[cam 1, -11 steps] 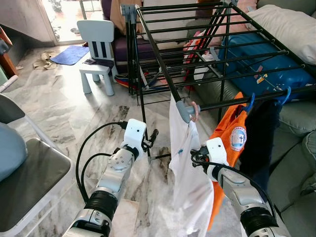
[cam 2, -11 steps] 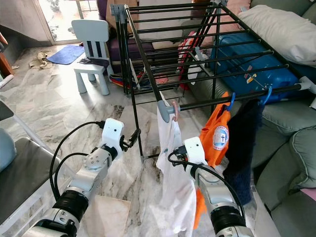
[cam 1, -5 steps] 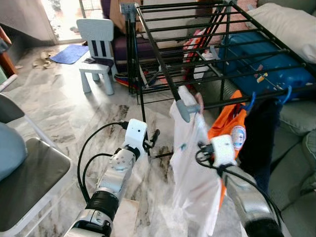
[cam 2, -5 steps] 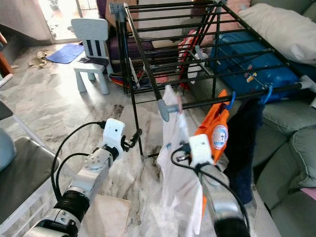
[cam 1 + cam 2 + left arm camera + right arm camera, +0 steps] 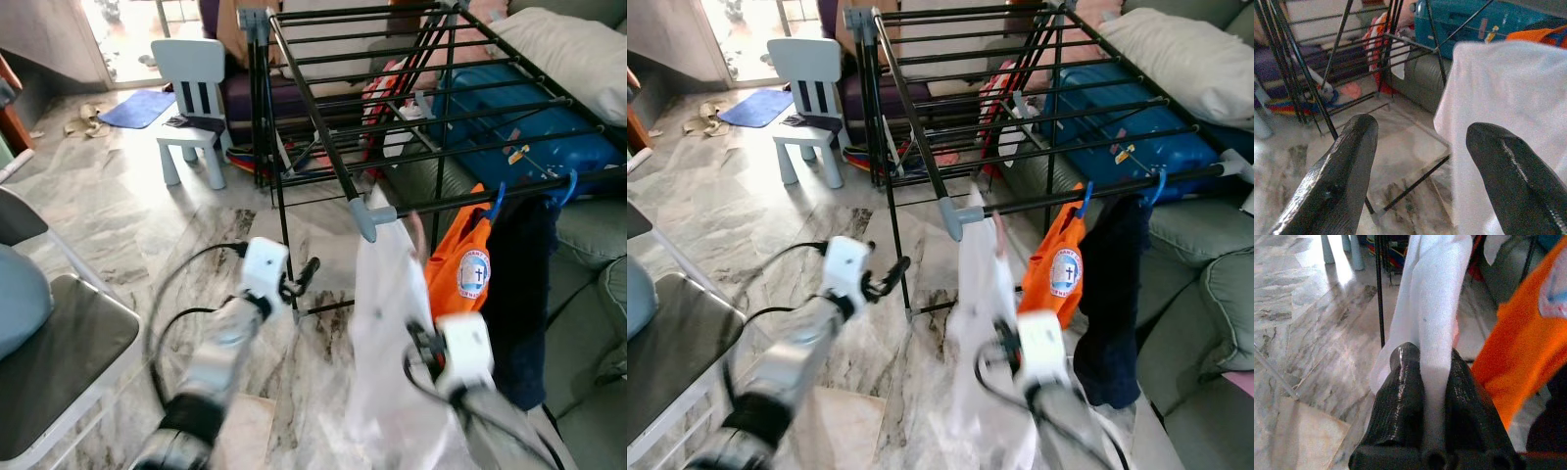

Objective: Hang hanger

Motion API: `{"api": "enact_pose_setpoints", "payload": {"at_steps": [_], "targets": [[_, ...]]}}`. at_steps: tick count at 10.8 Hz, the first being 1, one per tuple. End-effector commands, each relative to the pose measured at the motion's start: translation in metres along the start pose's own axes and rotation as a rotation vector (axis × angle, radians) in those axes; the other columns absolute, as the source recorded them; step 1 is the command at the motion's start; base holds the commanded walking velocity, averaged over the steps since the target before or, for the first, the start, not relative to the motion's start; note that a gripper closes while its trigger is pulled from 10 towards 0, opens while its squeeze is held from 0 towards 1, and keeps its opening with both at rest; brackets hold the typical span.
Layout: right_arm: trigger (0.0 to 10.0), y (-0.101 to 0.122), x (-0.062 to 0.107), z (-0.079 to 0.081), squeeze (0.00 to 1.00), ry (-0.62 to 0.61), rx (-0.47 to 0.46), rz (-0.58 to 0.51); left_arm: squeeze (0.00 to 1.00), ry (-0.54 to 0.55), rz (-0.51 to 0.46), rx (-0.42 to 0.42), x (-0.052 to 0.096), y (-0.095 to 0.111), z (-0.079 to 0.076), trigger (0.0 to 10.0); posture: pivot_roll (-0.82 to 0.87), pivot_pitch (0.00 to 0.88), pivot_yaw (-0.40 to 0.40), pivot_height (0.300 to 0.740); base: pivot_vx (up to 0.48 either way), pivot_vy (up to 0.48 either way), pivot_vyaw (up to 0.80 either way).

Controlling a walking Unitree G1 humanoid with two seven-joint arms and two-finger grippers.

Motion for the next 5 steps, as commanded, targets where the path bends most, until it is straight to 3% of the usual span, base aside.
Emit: {"api": "enact_pose_setpoints", "payload": {"at_steps": [1,3,5], "targets": [[10.0,0.0136,0.0048,-0.0019,0.0,-0.021,-0.01,-0.047,0.0,-0.023,0.005,-0.012,0.0057,0.001,-0.0014,10.0,0.0,0.0,-0.029,0.74,0.0,0.0,0.0],[10.0,0.0092,0.0109,0.0004,0.0,-0.035,-0.035,-0.018,0.0,-0.027,0.035,-0.025,0.0153,-0.0075,-0.0006,10.0,0.01,0.0,-0.032,0.74,-0.131,0.0,0.0],[10.0,0.011,0.0075,-0.0017,0.0,-0.04,-0.032,-0.012,0.0,-0.043,0.034,-0.022,0.0107,-0.0041,-0.0084,10.0,0.0,0.0,-0.03,0.74,-0.292,0.0,0.0]]}}
Point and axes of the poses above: a point about 5 cm out from each wrist's last joint towards the gripper, its own x axis pointing back from the gripper into the wrist, its own y axis along the axis of the wrist's last joint, z = x × y, the point moved 3 cm from there along -x, pointing out of the wrist towards the gripper, and after that the axes turned 13 degrees about x, right-handed, at the moved point
